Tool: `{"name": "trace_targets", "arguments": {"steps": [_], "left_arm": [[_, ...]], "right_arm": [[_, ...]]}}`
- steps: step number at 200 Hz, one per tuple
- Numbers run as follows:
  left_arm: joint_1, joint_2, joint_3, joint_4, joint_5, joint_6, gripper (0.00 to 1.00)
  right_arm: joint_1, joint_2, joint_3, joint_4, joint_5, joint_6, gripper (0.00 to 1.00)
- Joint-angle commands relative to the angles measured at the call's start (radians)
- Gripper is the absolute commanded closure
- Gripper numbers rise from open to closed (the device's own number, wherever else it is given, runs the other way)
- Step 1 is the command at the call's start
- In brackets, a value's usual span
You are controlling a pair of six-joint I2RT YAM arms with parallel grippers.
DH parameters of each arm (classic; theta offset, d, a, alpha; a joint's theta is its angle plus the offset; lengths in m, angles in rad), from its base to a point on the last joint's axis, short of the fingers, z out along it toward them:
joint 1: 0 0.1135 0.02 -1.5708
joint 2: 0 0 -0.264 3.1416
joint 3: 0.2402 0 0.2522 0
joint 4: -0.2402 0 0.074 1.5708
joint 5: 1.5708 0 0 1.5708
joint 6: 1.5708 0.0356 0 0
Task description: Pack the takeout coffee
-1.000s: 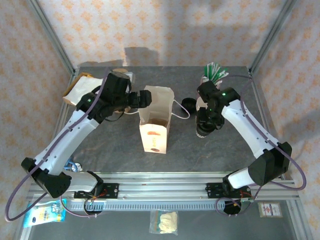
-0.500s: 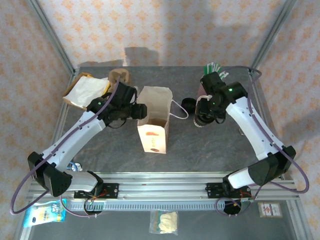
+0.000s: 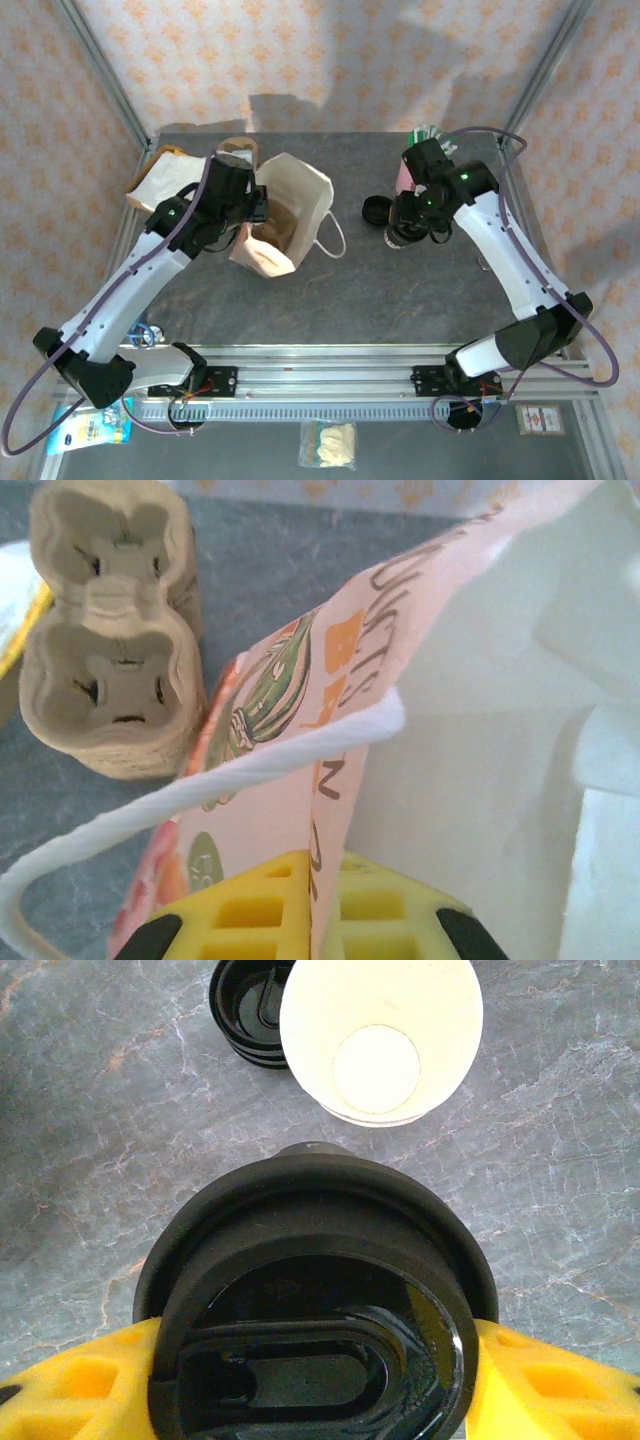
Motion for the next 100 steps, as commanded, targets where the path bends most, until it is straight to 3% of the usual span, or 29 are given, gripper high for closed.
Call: {"name": "trace_targets", "arguments": {"steps": [1,24,63,100], "left_arm": [[0.008,0.003,-0.036,0.07,-0.011,-0.015,1.0],[0.007,0.035,-0.075,0.092,0.033,-0.067,1.0],[0.004,0.062,-0.079,0.095,-0.007,-0.103,1.0],[0.003,0.123,-0.016,0.065,0.094,-0.122,1.0]], "right_arm": [[-0.006,0.007,0.037,-0.021,-0.002,0.017,0.41],[-0.007,0.013,0.05,-0.022,-0.009,0.019,0.41],[-0.008,0.022,0.081,-0.022,-0.018,0.019,0.41],[-0.009,0.035,0.119,-0.021,-0.029,0.018,0.41]]}}
